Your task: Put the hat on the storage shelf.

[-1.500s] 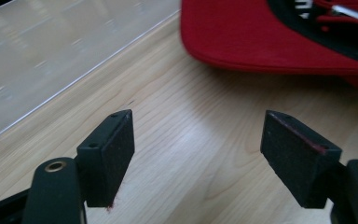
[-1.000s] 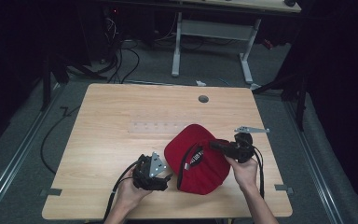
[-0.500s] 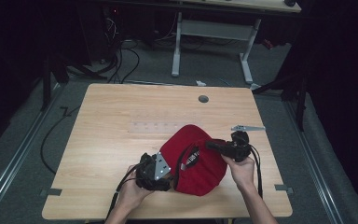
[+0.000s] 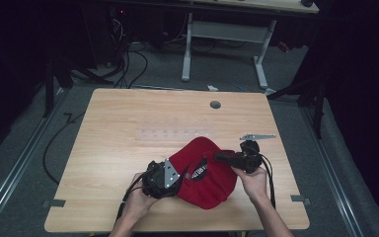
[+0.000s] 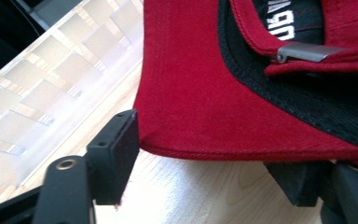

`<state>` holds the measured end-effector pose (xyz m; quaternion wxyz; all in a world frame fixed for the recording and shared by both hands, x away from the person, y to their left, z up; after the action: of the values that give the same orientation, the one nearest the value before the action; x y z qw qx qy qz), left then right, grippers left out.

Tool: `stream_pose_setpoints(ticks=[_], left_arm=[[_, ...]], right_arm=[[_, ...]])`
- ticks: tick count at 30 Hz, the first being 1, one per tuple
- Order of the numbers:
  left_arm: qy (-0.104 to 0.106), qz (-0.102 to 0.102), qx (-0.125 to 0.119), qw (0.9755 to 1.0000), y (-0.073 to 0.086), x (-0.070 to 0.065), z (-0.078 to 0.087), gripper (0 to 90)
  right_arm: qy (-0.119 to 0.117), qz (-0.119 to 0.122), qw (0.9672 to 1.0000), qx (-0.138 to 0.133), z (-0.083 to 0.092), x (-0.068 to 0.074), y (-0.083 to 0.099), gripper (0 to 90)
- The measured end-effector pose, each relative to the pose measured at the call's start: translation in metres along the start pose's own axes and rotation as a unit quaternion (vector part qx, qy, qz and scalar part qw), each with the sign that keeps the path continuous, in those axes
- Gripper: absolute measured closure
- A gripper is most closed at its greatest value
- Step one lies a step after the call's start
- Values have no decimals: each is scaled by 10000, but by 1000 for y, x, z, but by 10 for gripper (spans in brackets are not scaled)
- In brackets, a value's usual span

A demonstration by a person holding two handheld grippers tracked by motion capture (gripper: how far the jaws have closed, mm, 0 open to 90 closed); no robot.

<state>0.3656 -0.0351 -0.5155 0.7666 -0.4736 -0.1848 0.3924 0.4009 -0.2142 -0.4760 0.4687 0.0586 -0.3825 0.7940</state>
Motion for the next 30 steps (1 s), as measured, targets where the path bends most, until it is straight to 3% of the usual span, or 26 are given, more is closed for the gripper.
stream_pose_setpoints(ticks=[2, 3, 5, 8, 9, 21, 27, 30], left_arm=[[-7, 0, -13, 10000, 0, 0, -1, 347], [161, -15, -49, 9999, -1, -4, 0, 371], [281, -84, -75, 9995, -4, -9, 1, 426], [256, -121, -78, 9996, -4, -9, 1, 441], [298, -80, -93, 9995, -5, -8, 2, 495], [646, 77, 58, 9979, -13, -5, 16, 664], [874, 0, 199, 9960, -14, -12, 20, 735], [931, -157, 287, 9951, -12, -15, 20, 779]], right_arm=[[-26, -2, 10000, 17, -1, 1, 0, 796], [-74, -9, 10000, 49, -2, 2, 0, 796], [-205, 37, 9997, 139, -6, 6, 0, 797], [-96, 89, 9999, 100, -7, 8, -2, 797], [-246, 37, 9997, 78, -6, 8, -3, 796], [-394, 146, 9990, 132, -4, 11, -1, 766], [-416, 121, 9990, 80, -4, 11, -3, 734], [-380, 91, 9992, 33, -4, 8, -5, 690]])
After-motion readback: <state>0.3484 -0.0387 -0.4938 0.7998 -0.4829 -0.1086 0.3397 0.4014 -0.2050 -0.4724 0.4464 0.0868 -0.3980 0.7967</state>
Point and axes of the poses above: each handheld gripper's, and its own axes: z roughly backward along the jaws, y roughly out of its underside, x roughly to its left, the point moved 6 cm from there along -z, roughly forward along the jaws, and after that the axes turned 13 degrees about x, right-handed, at the moved point
